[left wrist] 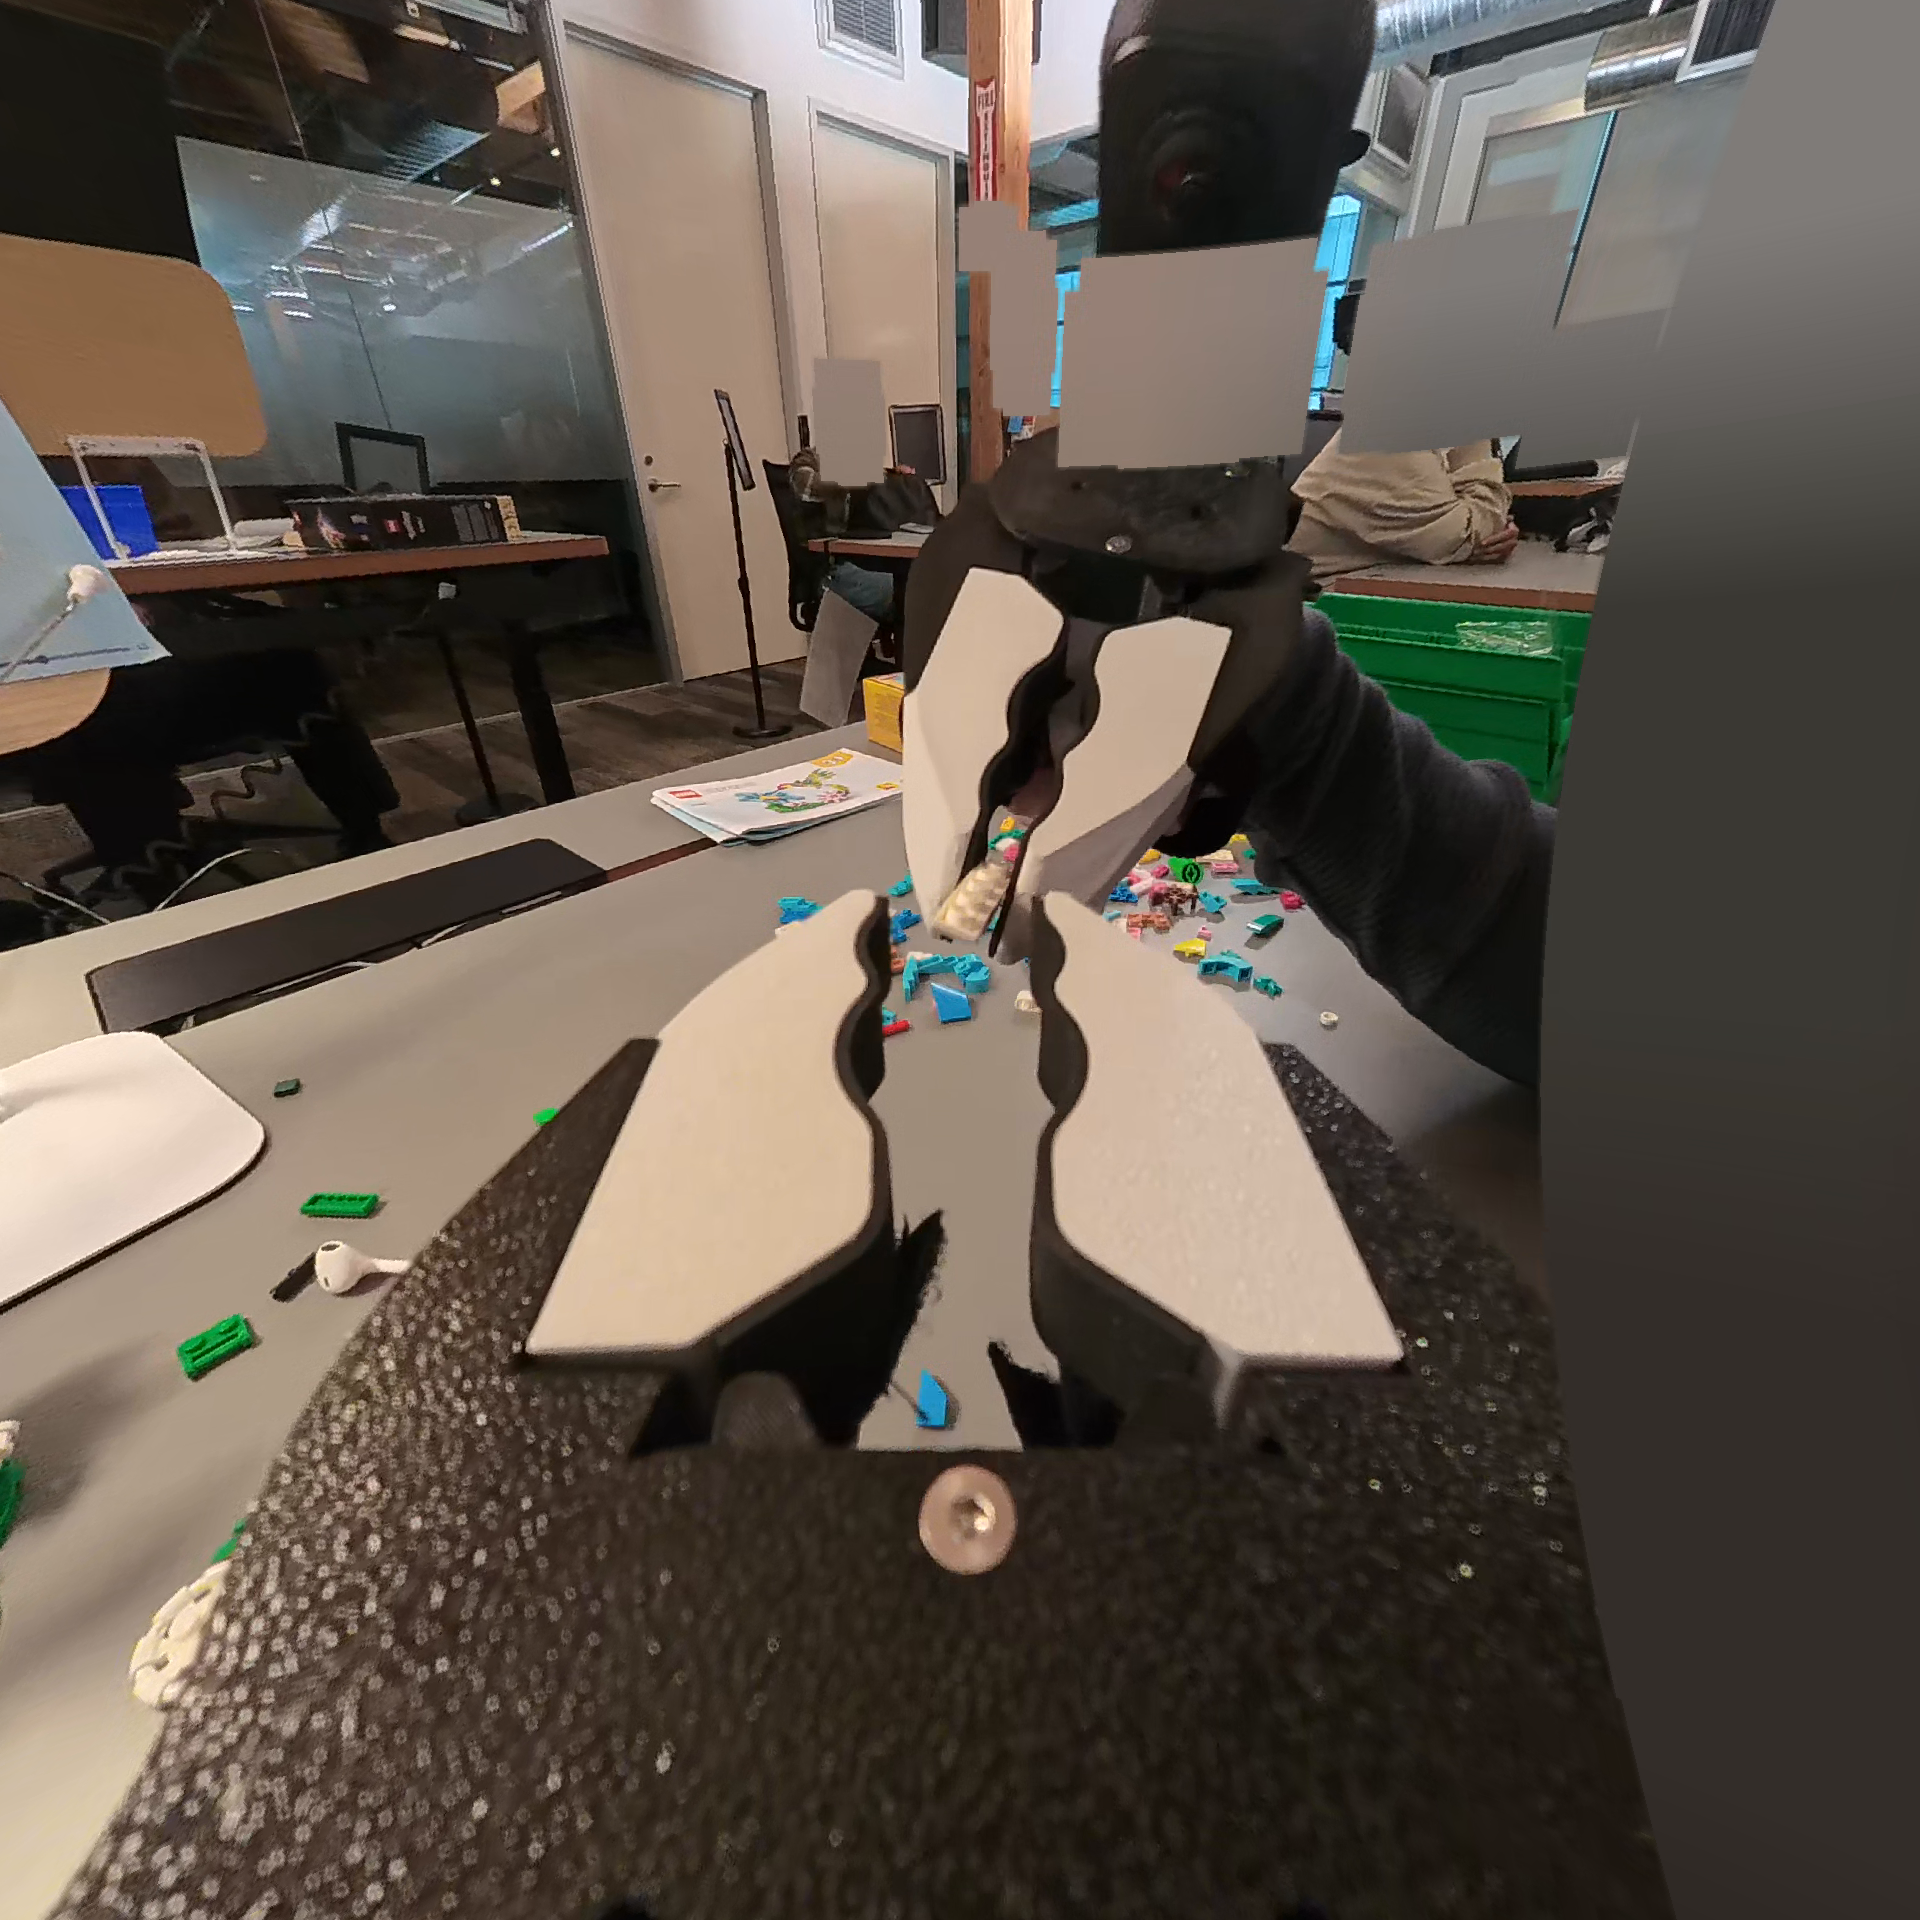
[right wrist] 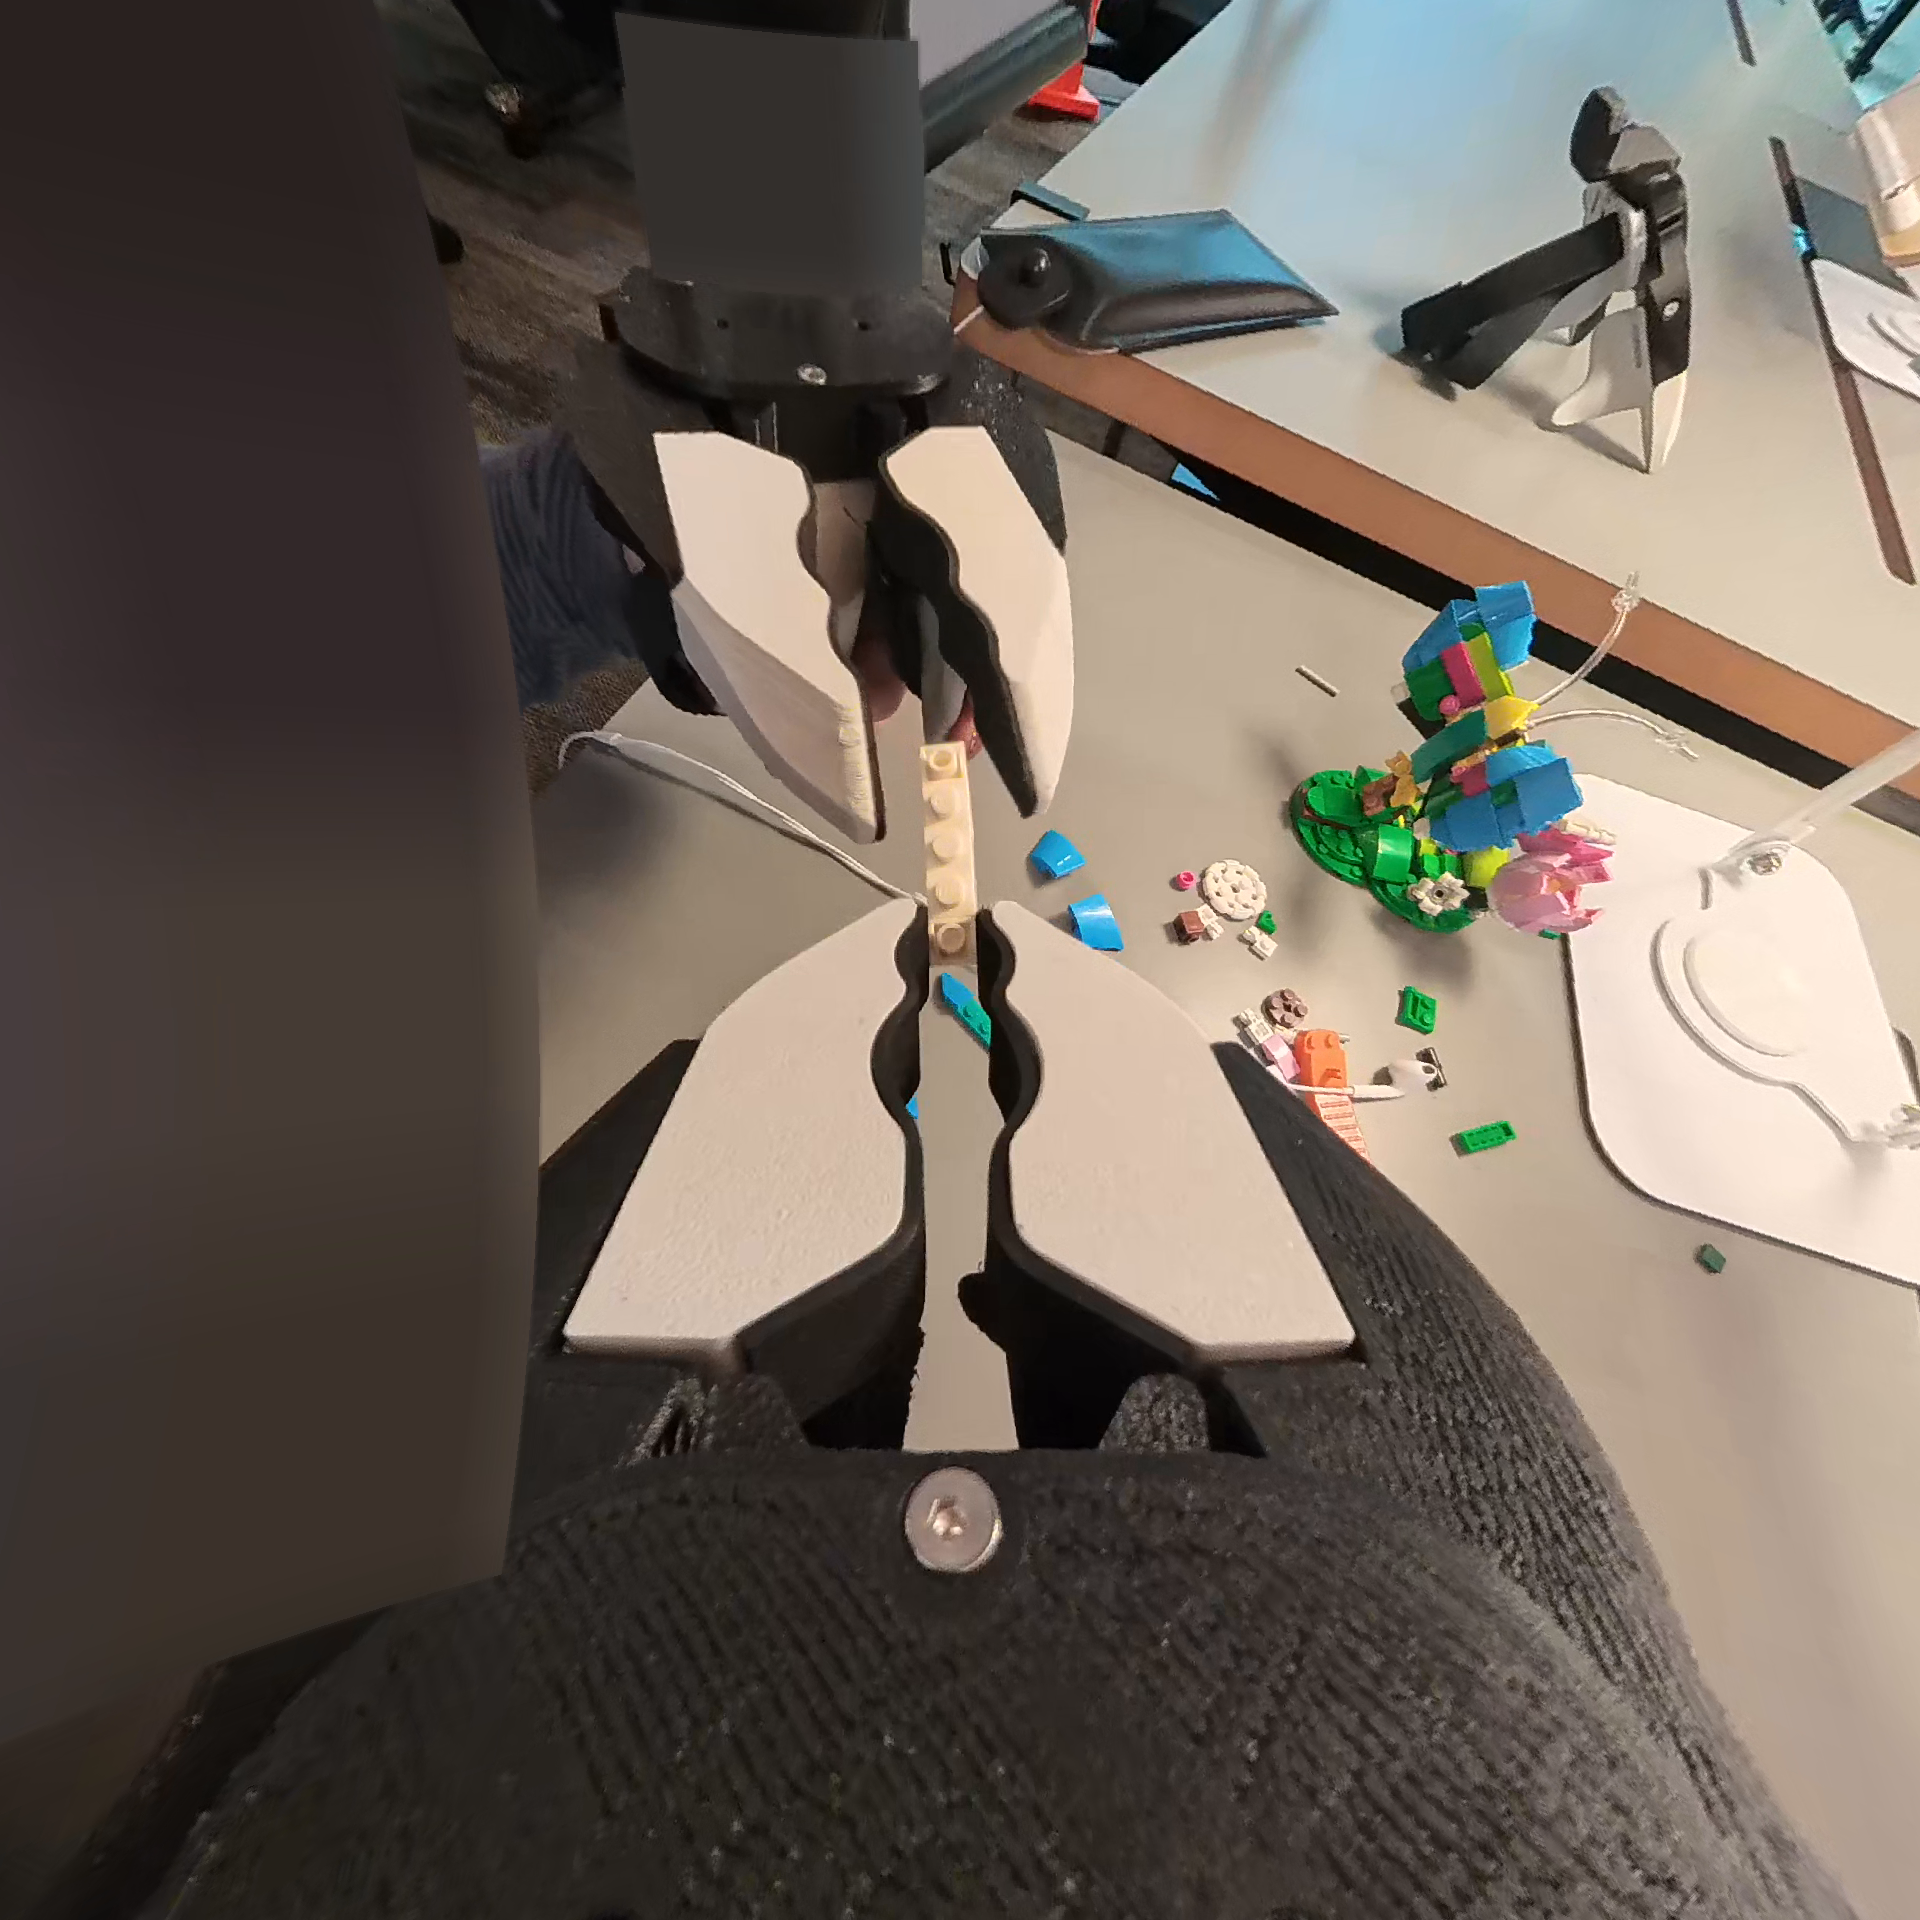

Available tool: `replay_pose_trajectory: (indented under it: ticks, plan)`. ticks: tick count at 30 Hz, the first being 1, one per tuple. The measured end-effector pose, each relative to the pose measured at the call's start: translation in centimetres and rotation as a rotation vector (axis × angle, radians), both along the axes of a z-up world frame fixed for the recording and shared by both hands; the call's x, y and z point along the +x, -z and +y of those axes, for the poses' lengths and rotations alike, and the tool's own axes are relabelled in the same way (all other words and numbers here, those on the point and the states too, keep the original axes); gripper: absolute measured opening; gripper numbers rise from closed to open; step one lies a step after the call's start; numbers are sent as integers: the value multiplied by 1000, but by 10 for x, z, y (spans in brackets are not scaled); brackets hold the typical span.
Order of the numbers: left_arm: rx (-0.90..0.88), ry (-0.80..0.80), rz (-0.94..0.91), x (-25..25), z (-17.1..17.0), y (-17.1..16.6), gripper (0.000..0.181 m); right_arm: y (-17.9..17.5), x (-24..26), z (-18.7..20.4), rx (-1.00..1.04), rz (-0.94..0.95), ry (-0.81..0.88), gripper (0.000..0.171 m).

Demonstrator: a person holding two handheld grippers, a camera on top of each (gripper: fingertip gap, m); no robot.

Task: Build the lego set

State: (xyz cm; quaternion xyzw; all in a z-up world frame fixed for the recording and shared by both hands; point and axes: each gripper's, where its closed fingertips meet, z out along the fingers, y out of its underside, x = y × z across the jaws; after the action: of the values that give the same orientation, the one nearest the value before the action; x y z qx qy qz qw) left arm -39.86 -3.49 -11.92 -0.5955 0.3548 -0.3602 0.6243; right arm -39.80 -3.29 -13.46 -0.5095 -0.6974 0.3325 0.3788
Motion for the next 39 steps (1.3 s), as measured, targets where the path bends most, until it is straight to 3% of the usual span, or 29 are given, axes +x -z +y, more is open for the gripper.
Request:
replay_pose_trajectory:
  ticks: [5, 7, 10, 12, 15, 17, 22, 28, 31, 34, 39]
  plan:
    - [-22, -7, 47, 1, 2, 8, 28, 2, 1, -2, 12, -13, -12, 7]
    - [1, -2, 51, 2, 0, 7, 9, 2, 1, -1, 13, -15, -9, 7]
    - [35, -18, 52, 2, 1, 4, 8, -4, 4, 5, 31, 3, 29, 9]
    - [28, -37, 27, 1, 5, 2, 8, -16, 24, 23, 123, -16, 159, 16]
    - [-14, -27, -35, 7, 9, 1, 8, -47, 78, 47, 239, 60, 386, 9]
    - [-35, -15, -74, 17, 12, 3, 8, -48, 116, 55, 219, 66, 498, 10]
    - [-81, 44, -188, 53, 14, 15, 8, 25, 214, 65, 52, -262, 725, 10]
    - [-112, 93, -237, 84, 11, 34, 8, 110, 279, 46, -112, -552, 760, 9]
    - [-97, 103, -231, 85, 9, 33, 8, 126, 263, 29, -170, -545, 653, 9]
    - [-111, 105, -239, 82, 10, 34, 8, 133, 254, 27, -82, -593, 582, 11]
    - [-107, 101, -232, 79, 11, 35, 8, 129, 270, 47, -39, -655, 638, 12]
